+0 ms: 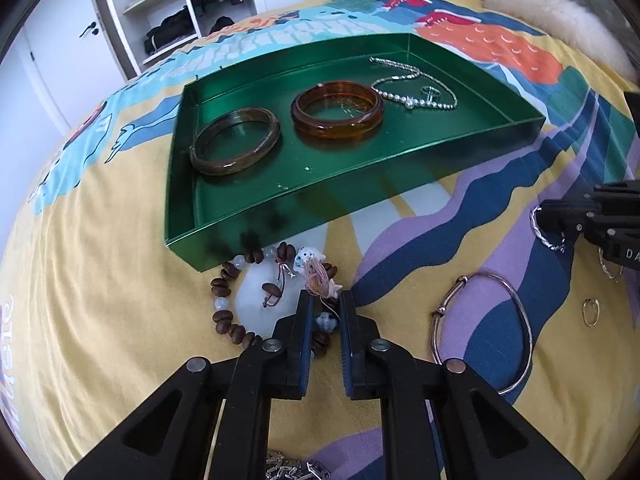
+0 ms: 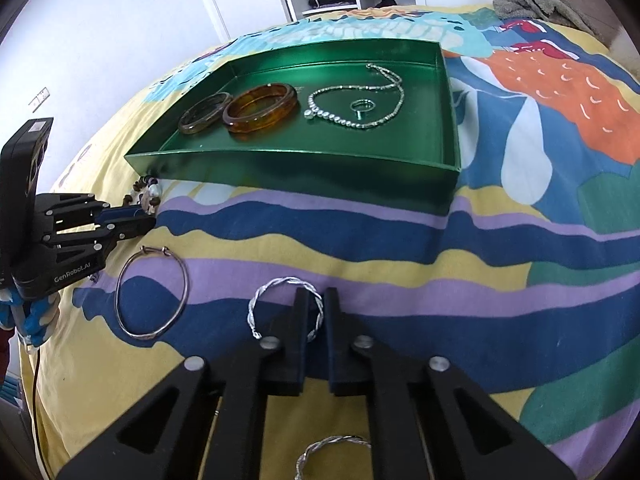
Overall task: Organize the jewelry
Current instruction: 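Grasp the beaded bracelet with the left tool while the right tool grasps a twisted silver bangle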
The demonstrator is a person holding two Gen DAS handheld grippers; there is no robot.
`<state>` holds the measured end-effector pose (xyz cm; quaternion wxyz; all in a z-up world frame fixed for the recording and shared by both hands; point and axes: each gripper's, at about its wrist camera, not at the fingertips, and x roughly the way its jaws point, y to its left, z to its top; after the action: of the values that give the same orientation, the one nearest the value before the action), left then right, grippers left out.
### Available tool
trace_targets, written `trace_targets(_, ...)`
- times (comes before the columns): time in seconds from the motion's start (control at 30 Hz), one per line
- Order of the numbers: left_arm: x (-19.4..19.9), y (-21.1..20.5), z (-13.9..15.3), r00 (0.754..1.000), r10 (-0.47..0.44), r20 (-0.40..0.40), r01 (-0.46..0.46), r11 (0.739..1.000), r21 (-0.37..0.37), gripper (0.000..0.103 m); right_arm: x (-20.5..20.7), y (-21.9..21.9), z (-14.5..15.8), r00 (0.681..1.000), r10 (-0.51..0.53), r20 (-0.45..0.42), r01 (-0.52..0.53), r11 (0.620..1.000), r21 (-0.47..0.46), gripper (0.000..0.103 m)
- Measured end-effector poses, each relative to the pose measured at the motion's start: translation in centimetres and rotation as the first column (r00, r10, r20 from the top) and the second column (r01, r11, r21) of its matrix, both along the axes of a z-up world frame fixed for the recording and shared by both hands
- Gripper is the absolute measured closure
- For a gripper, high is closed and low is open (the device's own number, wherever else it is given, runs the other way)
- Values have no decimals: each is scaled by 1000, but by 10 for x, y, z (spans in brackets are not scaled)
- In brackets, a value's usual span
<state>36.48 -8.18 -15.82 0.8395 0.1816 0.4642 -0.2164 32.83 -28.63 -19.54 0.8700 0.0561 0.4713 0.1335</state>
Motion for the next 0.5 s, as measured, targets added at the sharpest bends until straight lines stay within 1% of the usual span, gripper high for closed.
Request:
trace_targets(0.1, -7, 8, 8, 999, 36, 16, -36, 999, -30, 91, -7, -1, 4, 1000, -20, 22, 20, 1000, -22, 98)
trace_targets(0.23, -19, 20, 26, 997, 75, 36, -71, 993, -92, 91, -22, -7, 15, 997, -53, 61, 54, 998, -12, 98)
trace_targets(0.5, -52, 39, 71, 990, 115, 83, -99, 980, -173, 91, -59, -19, 67, 979, -110, 169, 110, 994, 10, 98)
